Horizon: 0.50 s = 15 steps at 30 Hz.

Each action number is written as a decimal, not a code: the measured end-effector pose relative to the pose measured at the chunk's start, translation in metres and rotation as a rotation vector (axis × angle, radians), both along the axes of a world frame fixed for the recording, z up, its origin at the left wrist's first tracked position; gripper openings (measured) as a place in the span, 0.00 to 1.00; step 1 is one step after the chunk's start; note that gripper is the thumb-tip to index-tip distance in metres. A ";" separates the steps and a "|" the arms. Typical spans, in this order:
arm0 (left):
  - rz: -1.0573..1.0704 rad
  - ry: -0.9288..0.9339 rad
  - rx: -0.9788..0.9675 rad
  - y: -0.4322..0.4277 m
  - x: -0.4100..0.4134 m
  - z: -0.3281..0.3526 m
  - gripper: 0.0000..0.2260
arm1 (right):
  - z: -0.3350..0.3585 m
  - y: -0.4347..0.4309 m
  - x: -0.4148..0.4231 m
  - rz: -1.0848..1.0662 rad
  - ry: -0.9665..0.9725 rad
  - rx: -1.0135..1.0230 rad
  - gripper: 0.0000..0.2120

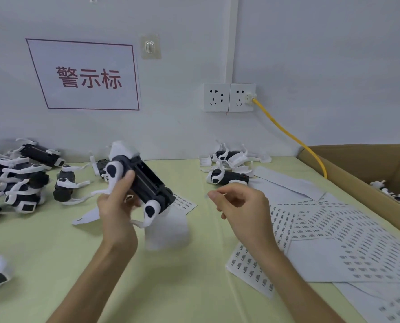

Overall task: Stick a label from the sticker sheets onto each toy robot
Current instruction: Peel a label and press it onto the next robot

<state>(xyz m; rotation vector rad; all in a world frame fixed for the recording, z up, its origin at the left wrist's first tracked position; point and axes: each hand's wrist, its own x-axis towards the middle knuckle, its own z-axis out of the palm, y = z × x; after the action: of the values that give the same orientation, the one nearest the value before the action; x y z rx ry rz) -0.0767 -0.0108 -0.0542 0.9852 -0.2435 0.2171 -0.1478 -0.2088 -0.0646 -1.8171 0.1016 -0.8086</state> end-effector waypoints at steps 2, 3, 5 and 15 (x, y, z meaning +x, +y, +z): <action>-0.301 0.070 -0.104 0.000 -0.003 0.002 0.15 | 0.000 0.001 -0.001 0.025 -0.017 0.007 0.06; -0.426 0.118 -0.103 0.000 -0.007 0.005 0.19 | 0.001 0.002 -0.001 0.042 -0.025 0.011 0.07; -0.618 0.181 -0.027 -0.001 -0.010 0.006 0.22 | 0.002 0.004 -0.002 0.068 -0.048 0.003 0.08; -0.722 0.341 -0.084 -0.004 -0.008 -0.003 0.23 | 0.002 0.005 -0.004 0.092 -0.077 -0.087 0.09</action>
<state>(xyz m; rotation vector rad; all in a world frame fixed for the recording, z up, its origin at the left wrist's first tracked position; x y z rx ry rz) -0.0847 -0.0152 -0.0574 0.7813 -0.2597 -0.5913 -0.1517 -0.2037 -0.0627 -1.8553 -0.0680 -0.8277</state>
